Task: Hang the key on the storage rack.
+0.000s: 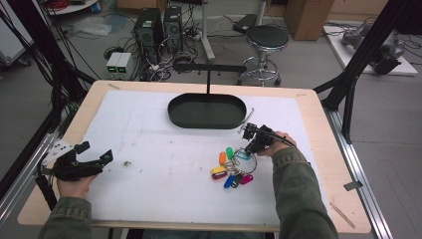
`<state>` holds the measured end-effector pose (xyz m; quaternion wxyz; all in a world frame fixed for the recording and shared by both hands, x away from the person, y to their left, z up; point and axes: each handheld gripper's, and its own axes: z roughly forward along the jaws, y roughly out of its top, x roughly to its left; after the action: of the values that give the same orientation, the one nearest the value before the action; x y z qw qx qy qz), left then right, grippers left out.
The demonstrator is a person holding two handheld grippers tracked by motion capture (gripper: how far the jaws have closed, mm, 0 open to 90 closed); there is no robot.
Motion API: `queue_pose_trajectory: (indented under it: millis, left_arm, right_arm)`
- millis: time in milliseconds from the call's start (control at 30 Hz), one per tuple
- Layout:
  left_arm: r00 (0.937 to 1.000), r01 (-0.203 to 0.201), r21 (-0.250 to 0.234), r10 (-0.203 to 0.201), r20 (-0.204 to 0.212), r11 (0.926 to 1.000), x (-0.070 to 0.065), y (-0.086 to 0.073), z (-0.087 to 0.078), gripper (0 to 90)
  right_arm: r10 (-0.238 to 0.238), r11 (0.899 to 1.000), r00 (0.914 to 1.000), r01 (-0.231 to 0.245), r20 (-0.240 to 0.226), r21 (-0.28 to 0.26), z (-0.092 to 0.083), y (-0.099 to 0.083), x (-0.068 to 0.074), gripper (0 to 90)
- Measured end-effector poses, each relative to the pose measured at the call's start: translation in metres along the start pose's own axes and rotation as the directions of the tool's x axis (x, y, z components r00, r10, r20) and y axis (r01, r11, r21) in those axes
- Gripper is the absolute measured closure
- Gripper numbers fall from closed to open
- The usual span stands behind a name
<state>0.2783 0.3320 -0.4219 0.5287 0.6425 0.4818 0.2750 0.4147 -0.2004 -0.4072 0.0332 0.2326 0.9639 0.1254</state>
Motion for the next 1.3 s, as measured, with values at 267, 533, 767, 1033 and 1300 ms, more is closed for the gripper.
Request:
queue_pose_trajectory:
  millis: [267, 533, 767, 1033, 1300]
  left_arm:
    - [1.0, 0.002, 0.0, -0.002, -0.001, 1.0, 0.001, 0.0, 0.0, 1.7]
    - [0.9999, 0.006, -0.005, -0.006, -0.008, 1.0, 0.001, 0.0, -0.001, 1.7]
    - [0.9999, 0.008, -0.008, -0.008, -0.006, 0.9999, 0.001, 0.0, -0.001, 1.7]
    - [0.9999, 0.01, -0.005, -0.01, -0.005, 0.9999, 0.0, 0.0, -0.001, 1.7]
    - [0.9999, 0.014, -0.004, -0.014, -0.007, 0.9999, 0.001, 0.0, 0.0, 1.8]
  right_arm:
    - [0.043, 0.994, 0.999, -0.044, -0.013, -0.097, -0.019, -0.006, -0.001, 86.3]
    - [0.131, 0.962, 0.9891, -0.143, -0.067, -0.231, -0.044, -0.015, -0.002, 86.6]
    - [0.148, 0.93, 0.9804, -0.183, -0.13, -0.319, -0.058, -0.017, 0.001, 87.0]
    - [0.207, 0.857, 0.9654, -0.257, -0.159, -0.446, -0.079, -0.027, -0.003, 87.2]
    - [0.195, 0.834, 0.9696, -0.243, -0.148, -0.495, -0.09, -0.032, -0.002, 87.2]
